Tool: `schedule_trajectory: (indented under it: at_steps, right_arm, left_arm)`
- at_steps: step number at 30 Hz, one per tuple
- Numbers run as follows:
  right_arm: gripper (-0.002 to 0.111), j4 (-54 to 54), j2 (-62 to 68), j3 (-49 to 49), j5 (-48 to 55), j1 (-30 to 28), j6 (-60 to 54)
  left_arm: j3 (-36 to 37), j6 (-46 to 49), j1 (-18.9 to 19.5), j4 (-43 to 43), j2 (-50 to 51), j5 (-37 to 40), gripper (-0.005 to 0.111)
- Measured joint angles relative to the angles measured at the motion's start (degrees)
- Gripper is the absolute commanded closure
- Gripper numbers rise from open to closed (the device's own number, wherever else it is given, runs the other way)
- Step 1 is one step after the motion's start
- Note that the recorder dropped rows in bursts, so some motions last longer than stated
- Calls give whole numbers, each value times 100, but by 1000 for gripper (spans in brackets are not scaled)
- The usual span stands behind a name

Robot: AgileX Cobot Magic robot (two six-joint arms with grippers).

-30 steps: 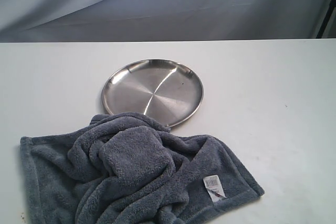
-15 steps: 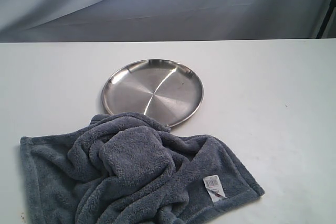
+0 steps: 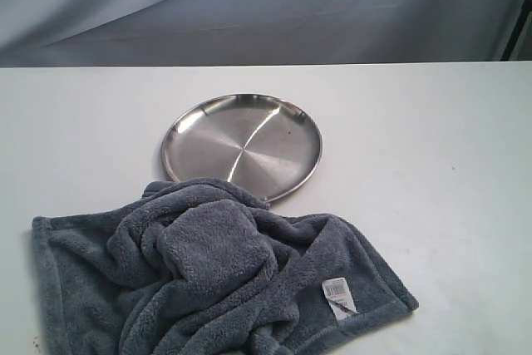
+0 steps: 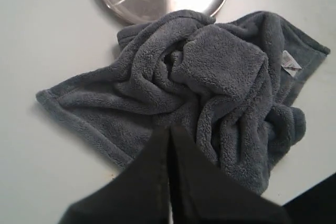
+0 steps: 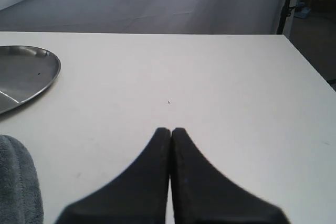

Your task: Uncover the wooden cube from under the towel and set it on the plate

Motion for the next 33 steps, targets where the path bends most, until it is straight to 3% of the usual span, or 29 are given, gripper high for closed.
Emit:
schedule_trajectory:
  at_steps: [3, 10, 21, 28, 33]
  right_arm:
    - [108, 0, 0, 0, 0, 0, 0]
    - [108, 0, 0, 0, 0, 0, 0]
    - [108, 0, 0, 0, 0, 0, 0]
    - [108, 0, 0, 0, 0, 0, 0]
    - [108, 0, 0, 0, 0, 0, 0]
  left_arm:
    - [-209, -52, -373, 307, 410, 23, 107]
    - [-286, -1029, -1717, 1825, 1434, 69, 107]
    - [-286, -2082, -3762, 1838, 2820, 68, 107]
    - [-831, -2390, -4577, 1401, 3617, 81, 107]
    - [-2208, -2470, -4822, 1339, 4645, 81, 107]
